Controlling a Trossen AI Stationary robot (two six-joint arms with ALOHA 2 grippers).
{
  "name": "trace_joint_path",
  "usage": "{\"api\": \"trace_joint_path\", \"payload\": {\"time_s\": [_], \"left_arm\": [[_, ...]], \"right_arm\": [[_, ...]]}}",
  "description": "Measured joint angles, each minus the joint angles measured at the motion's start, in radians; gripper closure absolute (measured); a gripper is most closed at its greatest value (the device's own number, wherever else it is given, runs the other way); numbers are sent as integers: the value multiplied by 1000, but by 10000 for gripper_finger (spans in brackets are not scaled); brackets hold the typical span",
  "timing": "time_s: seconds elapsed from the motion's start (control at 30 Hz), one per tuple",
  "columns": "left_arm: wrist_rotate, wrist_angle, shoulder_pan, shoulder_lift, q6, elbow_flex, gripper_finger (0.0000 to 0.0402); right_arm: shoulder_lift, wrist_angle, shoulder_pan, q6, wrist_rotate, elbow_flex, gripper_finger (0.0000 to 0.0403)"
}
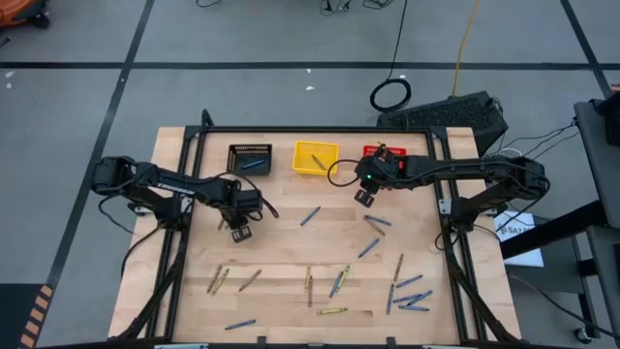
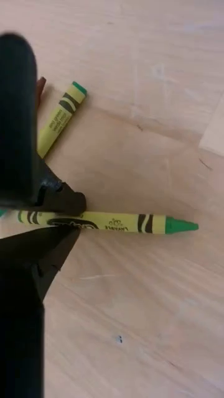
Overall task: Sort crayons
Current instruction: Put the green crayon into the red bin
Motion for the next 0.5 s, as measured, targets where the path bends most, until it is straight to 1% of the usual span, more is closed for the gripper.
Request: {"api": "trace_joint_path", "payload": {"time_s": [0.1,0.13,0.43,0.5], "left_arm": [[-5,-1,0,0,1,0,389],[-7,-2,0,1,1,0,393],[-16,4,0,1,0,0,398],[-17,-3,0,2,0,10,399]], "right_arm": [[0,0,0,0,0,0,303],[0,0,0,0,0,0,303],[0,-1,0,34,-2,0,303],[0,0,0,41,-28,0,303]]}}
